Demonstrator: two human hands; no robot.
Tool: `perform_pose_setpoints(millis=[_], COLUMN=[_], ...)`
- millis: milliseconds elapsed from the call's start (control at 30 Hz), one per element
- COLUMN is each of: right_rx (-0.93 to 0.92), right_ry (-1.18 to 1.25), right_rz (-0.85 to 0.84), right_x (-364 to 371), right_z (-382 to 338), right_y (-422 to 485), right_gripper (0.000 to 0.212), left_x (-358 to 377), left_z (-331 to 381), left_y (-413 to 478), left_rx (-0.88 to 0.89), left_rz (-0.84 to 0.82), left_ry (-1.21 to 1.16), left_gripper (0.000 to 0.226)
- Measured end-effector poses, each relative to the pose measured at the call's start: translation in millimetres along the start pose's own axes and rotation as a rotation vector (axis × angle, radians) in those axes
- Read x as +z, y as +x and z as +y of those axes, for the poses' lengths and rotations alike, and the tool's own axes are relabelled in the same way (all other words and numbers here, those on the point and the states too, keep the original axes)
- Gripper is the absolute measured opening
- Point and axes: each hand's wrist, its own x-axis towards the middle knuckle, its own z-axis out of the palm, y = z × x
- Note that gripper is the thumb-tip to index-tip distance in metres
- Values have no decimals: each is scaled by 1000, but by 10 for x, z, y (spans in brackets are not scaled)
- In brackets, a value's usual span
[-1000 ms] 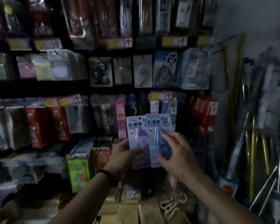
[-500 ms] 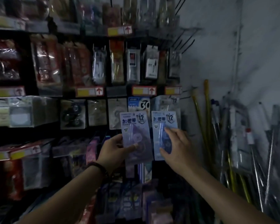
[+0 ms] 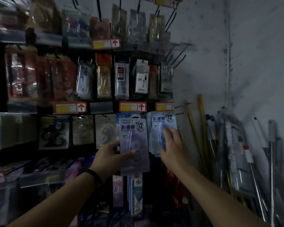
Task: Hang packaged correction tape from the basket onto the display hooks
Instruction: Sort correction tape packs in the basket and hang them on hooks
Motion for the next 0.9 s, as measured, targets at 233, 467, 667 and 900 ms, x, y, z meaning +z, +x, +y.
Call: perform_pose_setpoints(millis=[233,467,667,900], right_rx=[-23,-18,0,-2], right_ry=[4,14,-36,-137], right_rz=[-7,8,-63,-140], right_x=[42,22,76,185], right_z=[74,105,82,50], right_y=[124,203,244,447], right_gripper=[79,80,79,68], left_x=[57,85,106,145], left_z=[15,-23,-66,-97], left_y=[87,131,159,220], left_rx=[-32,-43,-50,-53], left_rz=[-4,-20,-25,-17], left_ry=[13,16,9,19], left_gripper=[29,28,30,27])
